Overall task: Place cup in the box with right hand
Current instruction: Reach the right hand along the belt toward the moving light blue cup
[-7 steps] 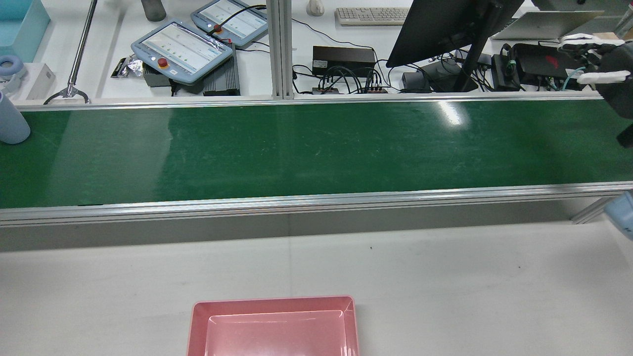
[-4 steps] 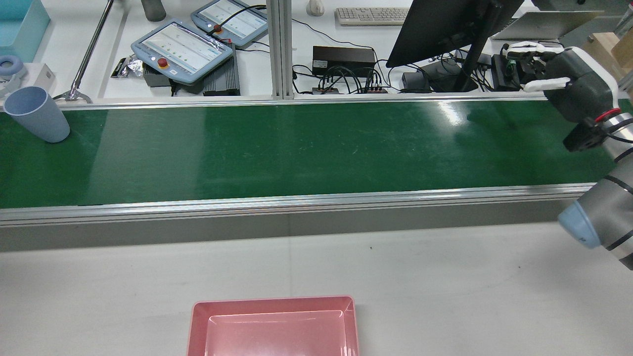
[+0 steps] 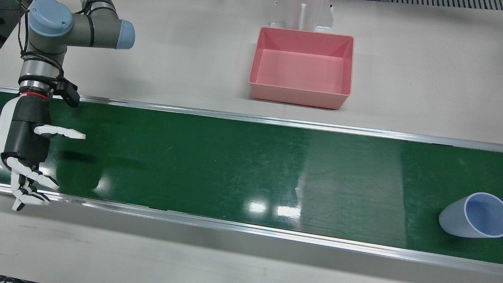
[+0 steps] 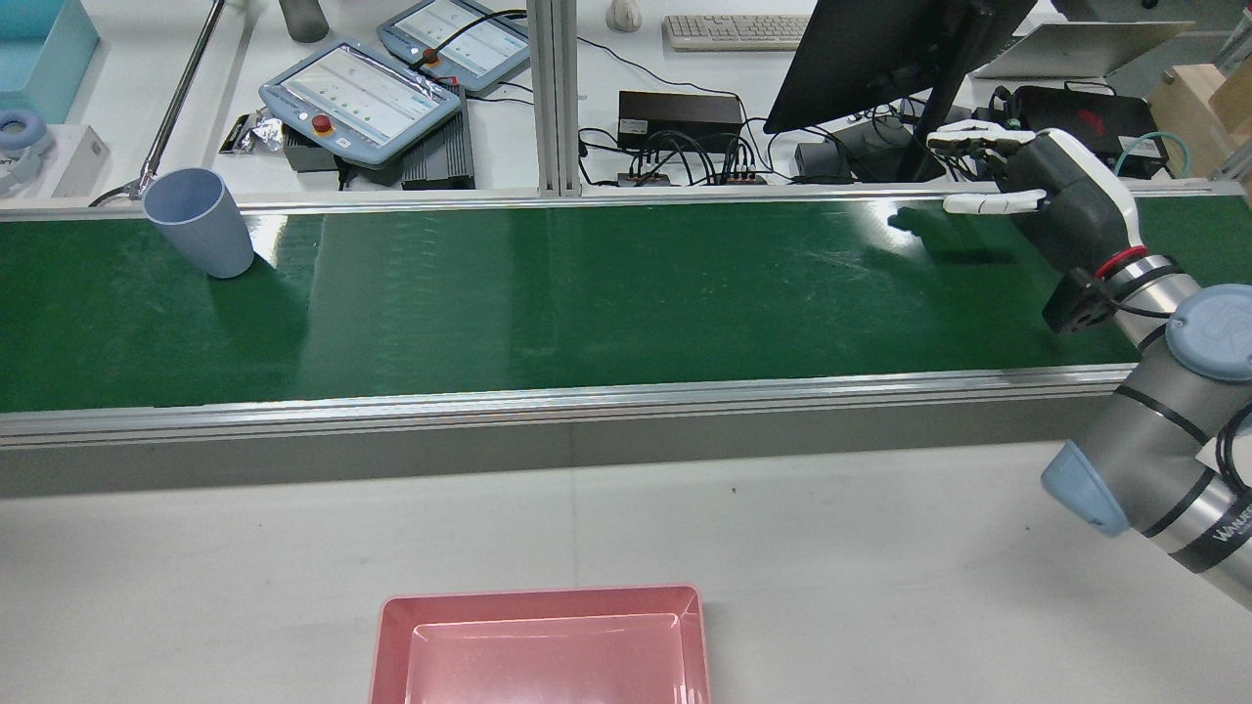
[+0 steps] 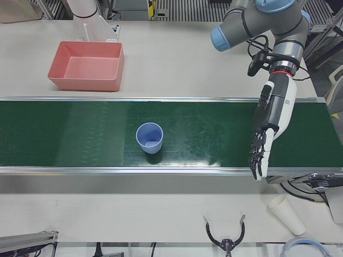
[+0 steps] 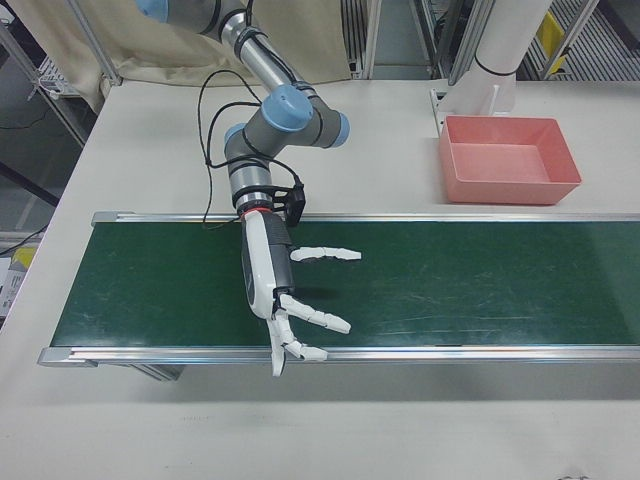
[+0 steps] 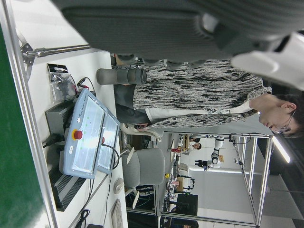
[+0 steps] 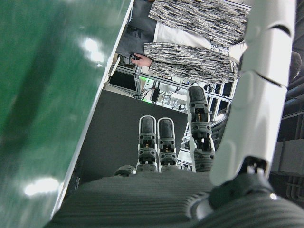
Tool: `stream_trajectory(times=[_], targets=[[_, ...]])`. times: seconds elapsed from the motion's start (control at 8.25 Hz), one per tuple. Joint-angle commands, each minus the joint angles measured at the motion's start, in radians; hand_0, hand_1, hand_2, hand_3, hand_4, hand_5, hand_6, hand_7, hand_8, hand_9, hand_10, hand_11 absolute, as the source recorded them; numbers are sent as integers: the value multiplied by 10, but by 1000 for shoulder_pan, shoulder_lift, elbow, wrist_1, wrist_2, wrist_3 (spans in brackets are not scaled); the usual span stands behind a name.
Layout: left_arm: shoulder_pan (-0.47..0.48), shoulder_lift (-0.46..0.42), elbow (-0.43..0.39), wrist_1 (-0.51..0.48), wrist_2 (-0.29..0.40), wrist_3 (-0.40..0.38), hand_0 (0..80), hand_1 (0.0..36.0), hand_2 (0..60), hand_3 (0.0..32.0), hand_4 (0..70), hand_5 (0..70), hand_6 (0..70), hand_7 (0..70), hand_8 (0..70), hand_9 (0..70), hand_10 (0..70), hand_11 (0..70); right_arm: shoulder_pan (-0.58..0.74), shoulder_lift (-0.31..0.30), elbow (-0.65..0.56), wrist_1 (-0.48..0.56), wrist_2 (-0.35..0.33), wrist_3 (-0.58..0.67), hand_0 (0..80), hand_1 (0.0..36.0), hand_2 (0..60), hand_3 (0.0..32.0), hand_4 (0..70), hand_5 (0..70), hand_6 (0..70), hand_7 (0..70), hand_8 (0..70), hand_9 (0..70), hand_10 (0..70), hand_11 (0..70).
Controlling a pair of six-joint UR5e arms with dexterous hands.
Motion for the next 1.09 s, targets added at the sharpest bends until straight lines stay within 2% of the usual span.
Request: stream_trajectory(times=[0.0,0.12,0.36,0.48,0.61,0.73,0.85,0.97], targets=[[-1,0,0,0,0,0,0,0,0,0,0,0,0,0,0,0,0,0,-72,2,6,-38,64,-32,555,167,74,0,238,68,88,358,163,266,0,3],[1,0,0,0,0,0,0,0,0,0,0,0,0,0,0,0,0,0,-74,2,7,-38,64,-31,566,151,25,0,256,69,89,354,163,265,0,14],[-1,0,1,0,0,0,0,0,0,0,0,0,0,0,0,0,0,0,-74,3,12,-38,64,-32,566,154,25,0,255,69,88,352,164,266,0,5],[1,0,2,0,0,-2,0,0,0,0,0,0,0,0,0,0,0,0,-75,3,13,-38,64,-32,560,167,55,0,241,70,88,355,164,267,0,0],[1,0,2,0,0,0,0,0,0,0,0,0,0,0,0,0,0,0,-75,3,12,-38,64,-32,572,150,0,0,267,69,89,357,165,269,0,0],[-1,0,0,0,0,0,0,0,0,0,0,0,0,0,0,0,0,0,-77,2,9,-38,66,-32,555,162,56,0,255,68,89,357,165,269,0,7],[1,0,1,0,0,0,0,0,0,0,0,0,0,0,0,0,0,0,-77,3,7,-38,72,-32,533,198,169,0,213,68,89,357,166,270,0,13],[1,0,0,0,0,0,0,0,0,0,0,0,0,0,0,0,0,0,-78,7,4,-38,78,-34,555,166,60,0,270,68,90,360,167,272,0,14]])
